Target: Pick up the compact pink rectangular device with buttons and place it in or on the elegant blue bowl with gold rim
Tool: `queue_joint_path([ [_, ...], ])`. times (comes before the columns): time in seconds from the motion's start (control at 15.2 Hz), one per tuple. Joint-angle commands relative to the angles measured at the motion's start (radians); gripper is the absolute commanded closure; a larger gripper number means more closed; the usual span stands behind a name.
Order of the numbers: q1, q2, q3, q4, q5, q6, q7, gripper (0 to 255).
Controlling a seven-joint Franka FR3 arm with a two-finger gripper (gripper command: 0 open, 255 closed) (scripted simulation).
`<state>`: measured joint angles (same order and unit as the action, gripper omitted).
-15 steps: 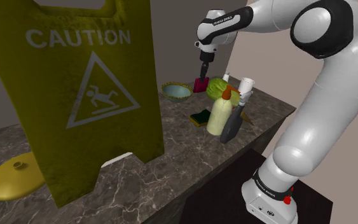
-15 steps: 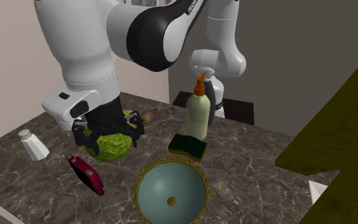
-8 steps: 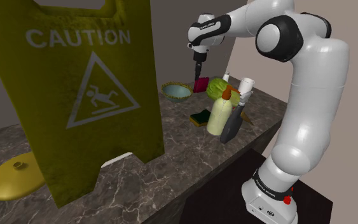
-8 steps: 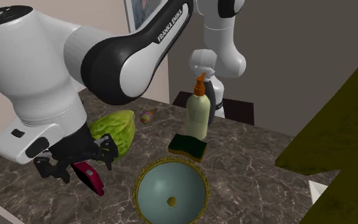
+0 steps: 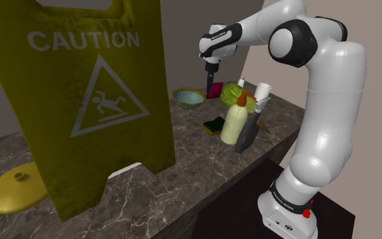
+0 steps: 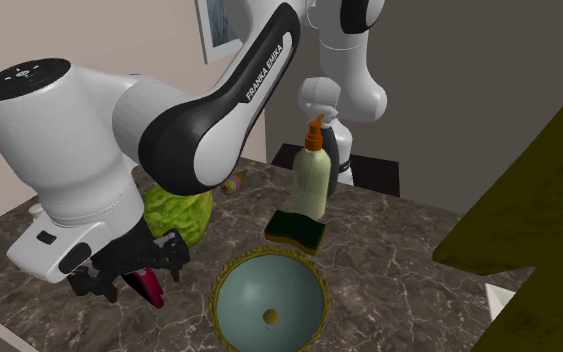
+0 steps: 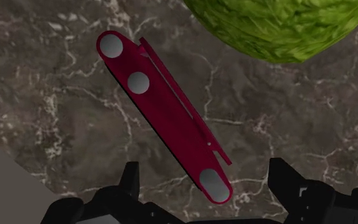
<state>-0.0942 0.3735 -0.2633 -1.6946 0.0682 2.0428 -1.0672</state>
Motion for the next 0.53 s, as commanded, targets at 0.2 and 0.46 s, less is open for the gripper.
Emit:
queue_joint_path([
  [0.2, -0.001, 0.000, 0.000, -0.004, 0.000, 0.005, -0.002, 0],
  [0.46, -0.001, 0.000, 0.000, -0.004, 0.000, 0.004, -0.002, 255],
])
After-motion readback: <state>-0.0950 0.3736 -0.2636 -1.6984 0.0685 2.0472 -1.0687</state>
